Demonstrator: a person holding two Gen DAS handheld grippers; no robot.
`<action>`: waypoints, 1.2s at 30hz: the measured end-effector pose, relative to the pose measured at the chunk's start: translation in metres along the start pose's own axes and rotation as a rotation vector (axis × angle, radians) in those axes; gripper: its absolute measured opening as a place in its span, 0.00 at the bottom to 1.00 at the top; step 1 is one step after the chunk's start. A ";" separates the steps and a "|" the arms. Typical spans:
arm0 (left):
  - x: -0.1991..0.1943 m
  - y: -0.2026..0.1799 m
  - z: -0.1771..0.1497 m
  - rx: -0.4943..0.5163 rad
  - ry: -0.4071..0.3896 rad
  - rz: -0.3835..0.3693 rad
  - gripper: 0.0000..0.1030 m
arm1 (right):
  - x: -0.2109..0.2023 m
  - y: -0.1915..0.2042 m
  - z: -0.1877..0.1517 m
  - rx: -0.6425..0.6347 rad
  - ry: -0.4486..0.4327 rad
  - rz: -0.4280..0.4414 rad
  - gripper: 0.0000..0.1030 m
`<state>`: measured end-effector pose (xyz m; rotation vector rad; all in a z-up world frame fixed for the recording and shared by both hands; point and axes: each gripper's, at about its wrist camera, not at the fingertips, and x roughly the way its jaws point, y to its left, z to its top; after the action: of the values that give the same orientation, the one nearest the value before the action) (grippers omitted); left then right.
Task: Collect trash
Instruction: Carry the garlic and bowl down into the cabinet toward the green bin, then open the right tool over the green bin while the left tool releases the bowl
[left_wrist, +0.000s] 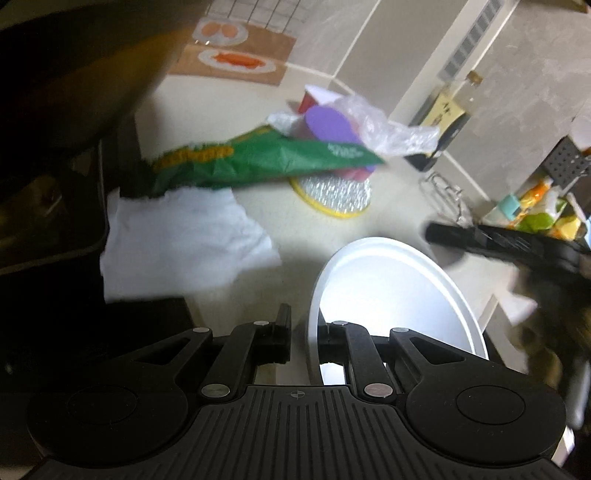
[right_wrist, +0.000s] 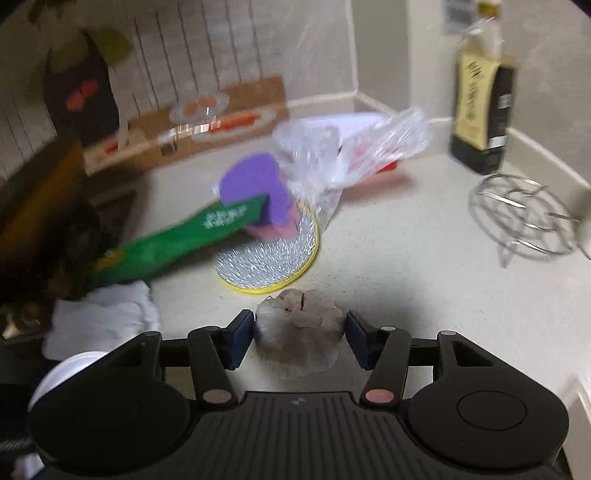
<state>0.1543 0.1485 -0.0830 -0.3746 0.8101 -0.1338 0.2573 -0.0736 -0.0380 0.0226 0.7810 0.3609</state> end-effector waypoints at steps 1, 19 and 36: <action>0.000 0.000 0.003 0.015 -0.006 -0.012 0.13 | -0.013 0.000 -0.004 0.022 -0.020 -0.011 0.53; 0.025 -0.138 -0.081 0.213 0.150 -0.126 0.13 | -0.198 -0.084 -0.230 0.457 -0.027 -0.148 0.53; 0.341 -0.188 -0.332 0.383 0.481 0.212 0.13 | -0.189 -0.203 -0.482 0.663 0.234 -0.392 0.53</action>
<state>0.1514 -0.2053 -0.4527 0.1159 1.2653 -0.1797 -0.1364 -0.3802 -0.2830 0.4489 1.0853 -0.2836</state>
